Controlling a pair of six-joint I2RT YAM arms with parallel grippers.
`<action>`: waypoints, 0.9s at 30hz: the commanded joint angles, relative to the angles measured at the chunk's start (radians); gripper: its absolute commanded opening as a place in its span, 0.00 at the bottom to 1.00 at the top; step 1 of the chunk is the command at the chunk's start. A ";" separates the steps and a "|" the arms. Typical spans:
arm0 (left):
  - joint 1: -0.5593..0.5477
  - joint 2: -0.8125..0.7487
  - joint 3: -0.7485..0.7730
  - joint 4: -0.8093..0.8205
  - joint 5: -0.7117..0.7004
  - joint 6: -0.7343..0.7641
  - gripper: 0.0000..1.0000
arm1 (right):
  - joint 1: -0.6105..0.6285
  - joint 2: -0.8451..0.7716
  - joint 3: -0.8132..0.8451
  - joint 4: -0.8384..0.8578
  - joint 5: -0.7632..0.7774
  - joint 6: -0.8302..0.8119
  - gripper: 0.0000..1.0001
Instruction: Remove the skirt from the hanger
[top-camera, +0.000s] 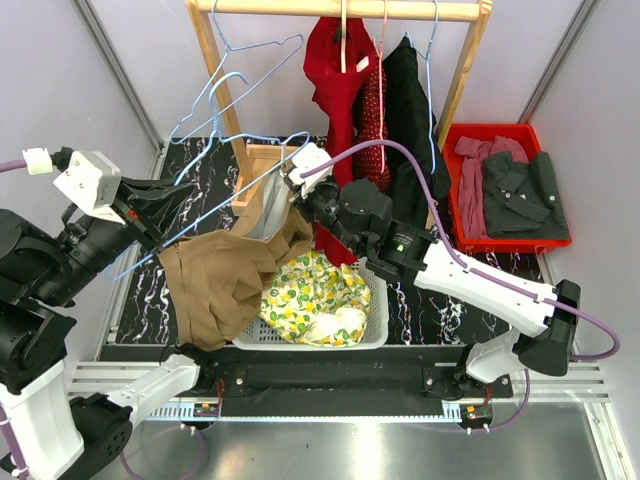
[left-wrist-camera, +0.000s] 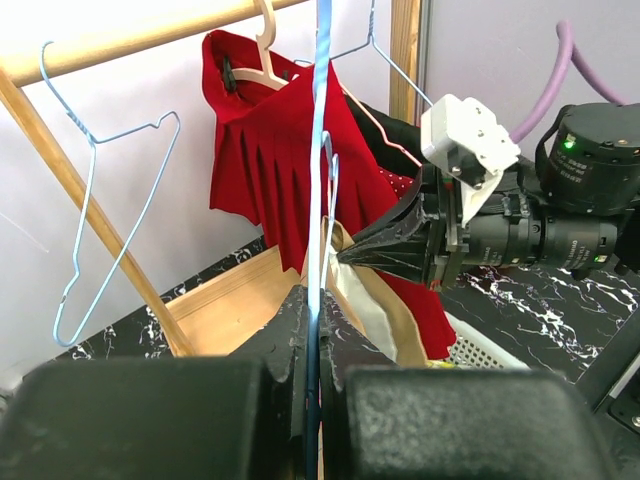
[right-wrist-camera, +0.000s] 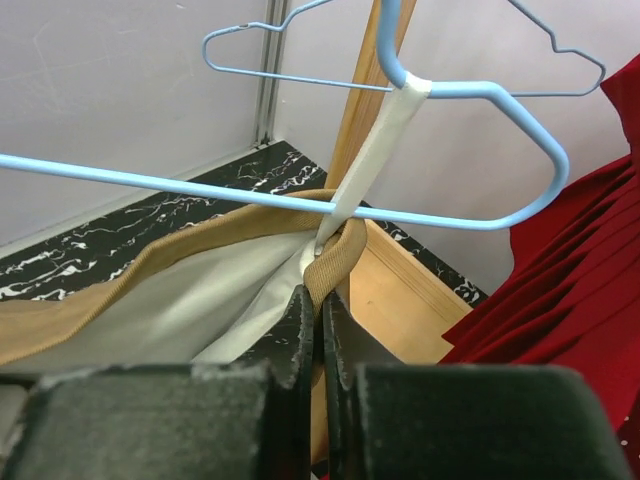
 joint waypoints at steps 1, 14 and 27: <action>0.003 -0.021 -0.001 0.127 0.013 0.007 0.00 | -0.009 -0.007 0.061 0.027 -0.001 0.001 0.00; 0.003 -0.104 -0.294 0.095 -0.049 0.101 0.00 | -0.014 -0.062 0.199 -0.051 0.059 -0.146 0.00; 0.003 -0.128 -0.302 0.082 -0.109 0.138 0.00 | -0.110 -0.134 0.075 -0.102 0.163 -0.187 0.00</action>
